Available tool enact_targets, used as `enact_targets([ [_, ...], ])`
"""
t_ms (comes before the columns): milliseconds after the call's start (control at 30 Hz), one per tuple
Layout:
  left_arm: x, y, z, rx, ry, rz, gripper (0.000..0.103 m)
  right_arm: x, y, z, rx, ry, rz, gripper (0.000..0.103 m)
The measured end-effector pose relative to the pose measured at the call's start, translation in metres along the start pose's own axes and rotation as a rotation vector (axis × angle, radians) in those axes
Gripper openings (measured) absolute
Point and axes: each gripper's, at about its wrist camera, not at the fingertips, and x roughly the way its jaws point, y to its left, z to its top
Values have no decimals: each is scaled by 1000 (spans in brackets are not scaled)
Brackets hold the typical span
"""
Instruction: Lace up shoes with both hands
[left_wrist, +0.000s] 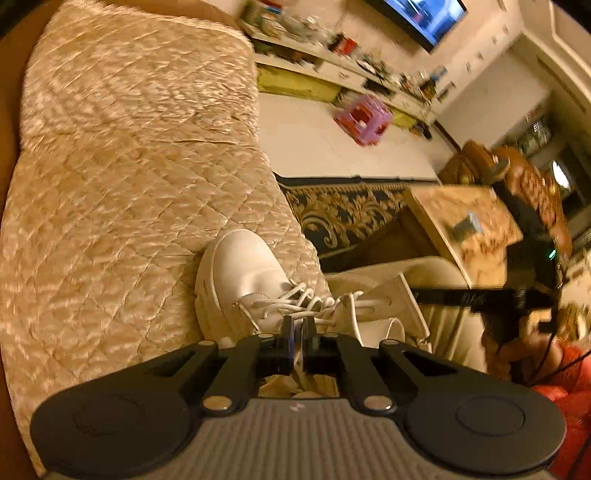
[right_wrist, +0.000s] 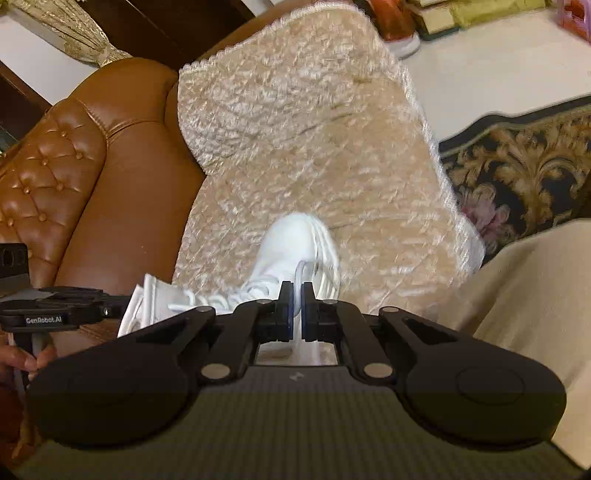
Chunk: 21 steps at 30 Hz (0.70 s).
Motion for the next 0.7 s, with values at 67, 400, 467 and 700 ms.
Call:
enact_targets([
  [67, -6, 5, -5, -32, -20, 50, 37, 11, -5, 0, 26, 75, -10, 18],
  [400, 1, 31, -81, -179, 19, 205, 68, -9, 22, 20, -57, 90, 288, 39],
  [467, 5, 35, -92, -195, 27, 220, 68, -19, 60, 21, -264, 124, 364, 39],
  [700, 8, 29, -124, -202, 2, 229, 69, 14, 167, -11, -794, 483, 213, 44],
])
